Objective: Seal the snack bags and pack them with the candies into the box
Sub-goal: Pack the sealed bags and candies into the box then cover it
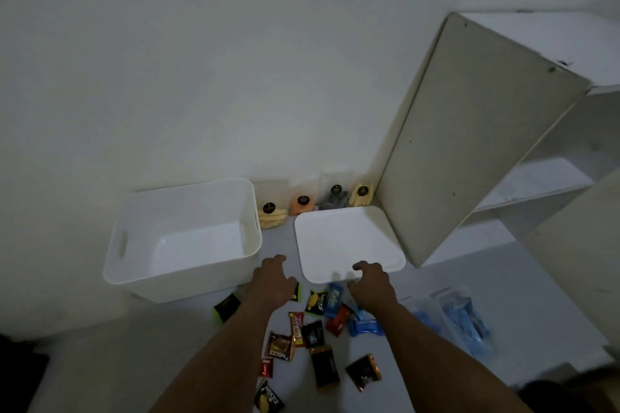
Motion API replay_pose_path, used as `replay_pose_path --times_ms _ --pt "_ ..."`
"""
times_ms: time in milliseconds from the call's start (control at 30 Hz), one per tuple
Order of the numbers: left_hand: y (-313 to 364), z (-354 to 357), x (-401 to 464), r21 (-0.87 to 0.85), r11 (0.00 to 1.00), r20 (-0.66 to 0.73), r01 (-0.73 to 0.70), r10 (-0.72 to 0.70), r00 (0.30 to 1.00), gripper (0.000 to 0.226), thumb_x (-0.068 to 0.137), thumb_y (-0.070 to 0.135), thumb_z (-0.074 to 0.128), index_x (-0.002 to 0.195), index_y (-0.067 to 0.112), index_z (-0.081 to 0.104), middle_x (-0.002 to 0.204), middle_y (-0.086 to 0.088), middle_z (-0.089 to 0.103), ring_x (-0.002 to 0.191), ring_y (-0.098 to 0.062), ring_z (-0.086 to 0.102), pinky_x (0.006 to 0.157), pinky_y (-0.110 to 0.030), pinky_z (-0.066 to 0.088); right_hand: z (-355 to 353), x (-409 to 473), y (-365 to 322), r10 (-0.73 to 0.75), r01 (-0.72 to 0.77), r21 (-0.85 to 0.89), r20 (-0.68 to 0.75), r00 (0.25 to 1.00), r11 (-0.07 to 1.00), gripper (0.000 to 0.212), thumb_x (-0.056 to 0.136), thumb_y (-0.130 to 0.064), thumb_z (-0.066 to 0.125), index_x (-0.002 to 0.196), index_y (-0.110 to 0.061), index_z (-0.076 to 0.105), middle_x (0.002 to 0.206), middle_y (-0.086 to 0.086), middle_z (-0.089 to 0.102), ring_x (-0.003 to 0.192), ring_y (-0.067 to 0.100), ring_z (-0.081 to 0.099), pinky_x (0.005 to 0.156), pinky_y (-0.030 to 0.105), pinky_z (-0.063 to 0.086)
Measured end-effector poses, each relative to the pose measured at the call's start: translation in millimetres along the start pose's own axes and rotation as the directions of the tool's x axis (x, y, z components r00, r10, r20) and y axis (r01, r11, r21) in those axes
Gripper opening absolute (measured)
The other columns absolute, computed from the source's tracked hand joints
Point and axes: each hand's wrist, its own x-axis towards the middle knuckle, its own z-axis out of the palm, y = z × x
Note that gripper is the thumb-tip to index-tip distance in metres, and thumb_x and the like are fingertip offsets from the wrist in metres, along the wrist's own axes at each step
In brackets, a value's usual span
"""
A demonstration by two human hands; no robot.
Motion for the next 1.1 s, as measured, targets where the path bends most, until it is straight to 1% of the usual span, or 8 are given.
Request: replay_pose_path --times_ms 333,567,633,700,767,900,1000,1100 --pt "45 -20 72 -0.343 0.929 -0.105 0.141 -0.187 0.977 0.094 0.086 0.041 0.063 0.160 0.014 0.012 0.163 -0.015 0.022 0.149 -0.033 0.027 0.118 -0.049 0.032 -30 73 -65 -0.073 0.074 0.073 -0.022 0.997 0.995 0.052 0.091 -0.038 0.063 0.139 -0.020 0.050 0.139 0.011 0.049 0.124 0.029 0.054 0.100 0.037 0.046" --pt "35 -7 140 -0.564 0.767 -0.152 0.306 -0.461 0.874 0.108 0.088 0.038 0.071 0.159 0.016 -0.007 0.167 -0.014 0.002 0.153 -0.035 0.012 0.123 -0.051 0.020 -20 151 -106 -0.098 0.095 0.258 -0.002 0.995 0.962 0.057 0.093 -0.035 0.064 0.143 -0.013 0.050 0.142 0.011 0.056 0.129 0.027 0.054 0.107 0.035 0.042" --pt "32 0 159 -0.604 0.730 -0.193 0.321 -0.525 0.829 0.110 0.085 0.044 0.072 0.159 0.016 -0.005 0.167 -0.014 0.006 0.152 -0.037 0.015 0.121 -0.054 0.022 -14 171 -115 -0.096 0.098 0.303 -0.020 0.995 0.948 0.049 0.094 -0.032 0.063 0.137 -0.010 0.056 0.134 0.012 0.062 0.124 0.028 0.058 0.096 0.029 0.043" --pt "34 3 178 -0.652 0.718 -0.311 0.243 -0.546 0.778 0.105 0.077 0.049 0.070 0.157 0.009 0.014 0.160 -0.020 0.025 0.145 -0.042 0.030 0.115 -0.057 0.033 -8 191 -123 -0.094 0.101 0.344 -0.039 0.995 0.934 0.037 0.095 -0.032 0.063 0.124 -0.008 0.063 0.120 0.012 0.068 0.114 0.030 0.063 0.083 0.025 0.041" --pt "38 5 194 -0.663 0.728 -0.427 0.171 -0.556 0.713 0.100 0.074 0.042 0.073 0.153 0.003 0.026 0.154 -0.023 0.036 0.142 -0.043 0.036 0.114 -0.055 0.036 -1 209 -130 -0.071 0.078 0.387 -0.031 0.997 0.919 0.042 0.094 -0.033 0.064 0.126 -0.007 0.060 0.119 0.012 0.067 0.113 0.029 0.063 0.081 0.024 0.039" --pt "48 4 222 -0.712 0.686 -0.478 0.150 -0.629 0.613 0.103 0.076 0.018 0.077 0.159 0.009 0.017 0.157 -0.021 0.033 0.145 -0.040 0.033 0.117 -0.052 0.032 10 233 -136 0.008 0.022 0.471 -0.062 0.998 0.882 0.068 0.089 -0.045 0.066 0.145 -0.013 0.045 0.129 0.007 0.062 0.122 0.025 0.058 0.092 0.029 0.042" --pt "48 1 234 -0.689 0.694 -0.479 0.208 -0.651 0.588 0.101 0.078 0.017 0.075 0.160 0.012 0.016 0.151 -0.024 0.039 0.139 -0.045 0.037 0.113 -0.054 0.036 17 245 -132 0.043 0.017 0.505 -0.108 0.993 0.863 0.049 0.093 -0.036 0.064 0.136 -0.015 0.053 0.114 0.004 0.066 0.112 0.023 0.063 0.089 0.026 0.043" --pt "45 -1 238 -0.689 0.678 -0.461 0.254 -0.682 0.568 0.092 0.082 0.018 0.065 0.160 0.016 0.016 0.146 -0.027 0.043 0.131 -0.050 0.041 0.107 -0.057 0.040 20 249 -125 0.032 0.048 0.528 -0.141 0.990 0.848 0.031 0.097 -0.029 0.060 0.125 -0.017 0.060 0.114 0.003 0.069 0.104 0.018 0.064 0.083 0.026 0.044"
